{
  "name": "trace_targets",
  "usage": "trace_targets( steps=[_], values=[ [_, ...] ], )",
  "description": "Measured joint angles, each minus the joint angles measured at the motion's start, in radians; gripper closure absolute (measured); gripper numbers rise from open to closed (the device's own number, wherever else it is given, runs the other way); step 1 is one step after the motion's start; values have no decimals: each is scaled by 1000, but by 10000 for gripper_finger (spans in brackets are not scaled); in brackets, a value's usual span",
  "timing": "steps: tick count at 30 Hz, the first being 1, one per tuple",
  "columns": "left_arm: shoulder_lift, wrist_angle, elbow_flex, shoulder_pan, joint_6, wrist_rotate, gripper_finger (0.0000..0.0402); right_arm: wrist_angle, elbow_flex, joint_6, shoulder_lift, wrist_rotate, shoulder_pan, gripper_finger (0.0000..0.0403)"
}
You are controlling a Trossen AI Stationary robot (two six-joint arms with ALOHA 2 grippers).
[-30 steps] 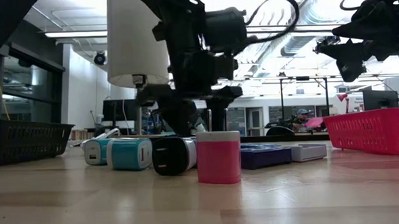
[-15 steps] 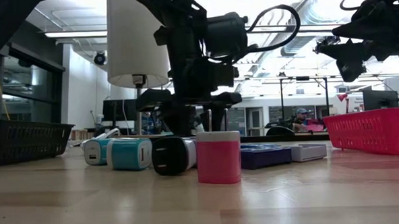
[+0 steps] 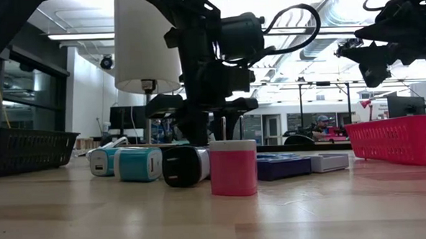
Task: Pick & Place Office items
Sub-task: Put the blue digital timer into the black bin
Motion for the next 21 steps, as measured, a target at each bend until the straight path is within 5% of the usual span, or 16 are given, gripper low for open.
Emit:
trace_targets(
  steps=[13,21],
  values=[
    [-101,3,2,-59,-99,-111,253,0,0,0,0,0,0,229],
    [-167,-73,2,-73,-366,-167,253,0,0,0,0,0,0,229]
  ],
)
